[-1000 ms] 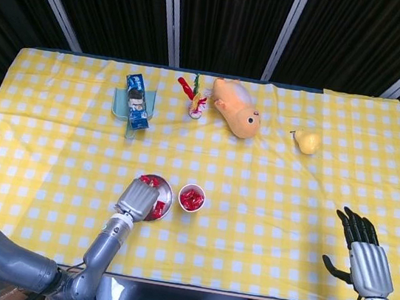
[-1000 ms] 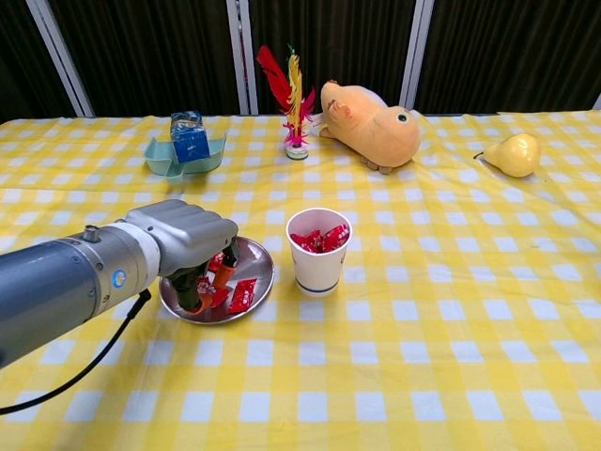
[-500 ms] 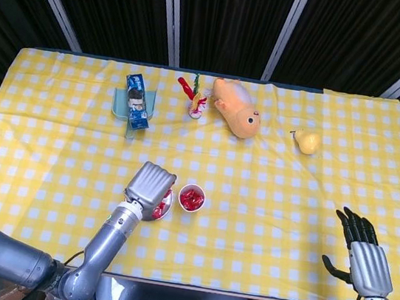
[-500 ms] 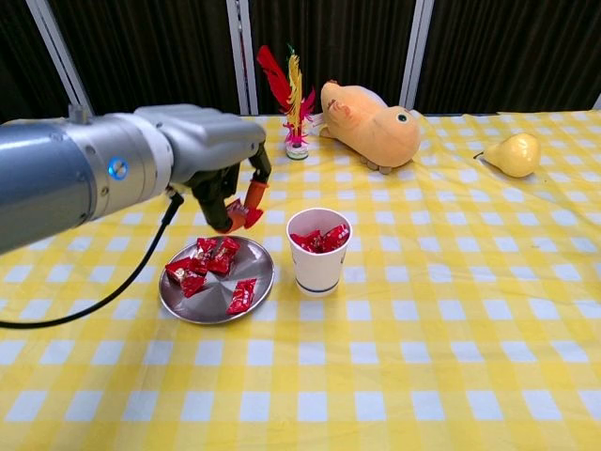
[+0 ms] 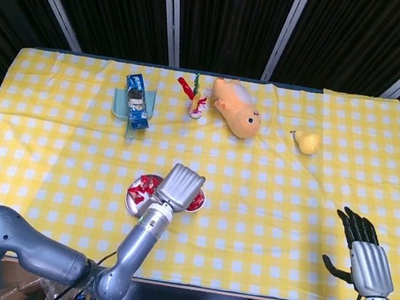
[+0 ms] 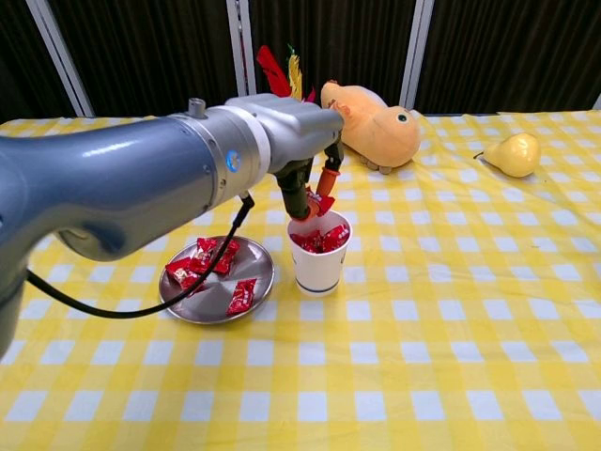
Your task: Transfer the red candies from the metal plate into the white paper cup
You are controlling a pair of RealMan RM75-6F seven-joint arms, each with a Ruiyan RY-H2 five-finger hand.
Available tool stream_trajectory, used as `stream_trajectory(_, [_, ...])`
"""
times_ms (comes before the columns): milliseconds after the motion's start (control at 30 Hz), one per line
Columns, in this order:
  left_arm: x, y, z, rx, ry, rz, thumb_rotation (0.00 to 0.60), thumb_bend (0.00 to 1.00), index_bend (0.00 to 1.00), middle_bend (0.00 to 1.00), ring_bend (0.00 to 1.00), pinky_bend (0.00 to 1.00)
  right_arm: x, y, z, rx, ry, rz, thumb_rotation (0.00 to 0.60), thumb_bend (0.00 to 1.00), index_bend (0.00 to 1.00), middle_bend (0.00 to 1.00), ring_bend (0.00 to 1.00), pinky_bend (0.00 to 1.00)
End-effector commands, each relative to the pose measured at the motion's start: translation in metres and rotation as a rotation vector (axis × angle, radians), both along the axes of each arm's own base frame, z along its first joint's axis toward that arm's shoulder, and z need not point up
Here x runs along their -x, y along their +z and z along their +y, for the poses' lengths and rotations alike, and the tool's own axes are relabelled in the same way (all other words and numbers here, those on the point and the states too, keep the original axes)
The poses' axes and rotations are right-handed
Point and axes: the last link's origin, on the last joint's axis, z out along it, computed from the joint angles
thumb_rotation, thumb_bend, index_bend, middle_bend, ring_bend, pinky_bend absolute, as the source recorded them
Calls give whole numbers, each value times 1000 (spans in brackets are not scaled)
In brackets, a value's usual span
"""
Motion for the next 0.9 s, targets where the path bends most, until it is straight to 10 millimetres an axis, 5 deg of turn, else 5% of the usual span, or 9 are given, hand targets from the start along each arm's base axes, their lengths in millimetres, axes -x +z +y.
stream_trajectory(33, [-1,-8,-2,11,2,16,600,483,532,946,922,998,0,0,0,0,2,0,600,341,0,0,0,1])
stream_trajectory(367, [5,-10,-5,15,22,27,600,346,435,928,911,997,0,0,0,2,1,2,600,341,0,0,0,1])
stream_trajectory(700, [13,23,-4,-21,35,-86,600,310,320,856,860,996,-1,0,1,7,3,9,600,341,0,0,0,1])
stream_trajectory(900, [38,42,-9,-32,46,-63,600,310,317,866,859,996,-1,0,1,7,2,11,600,341,0,0,0,1])
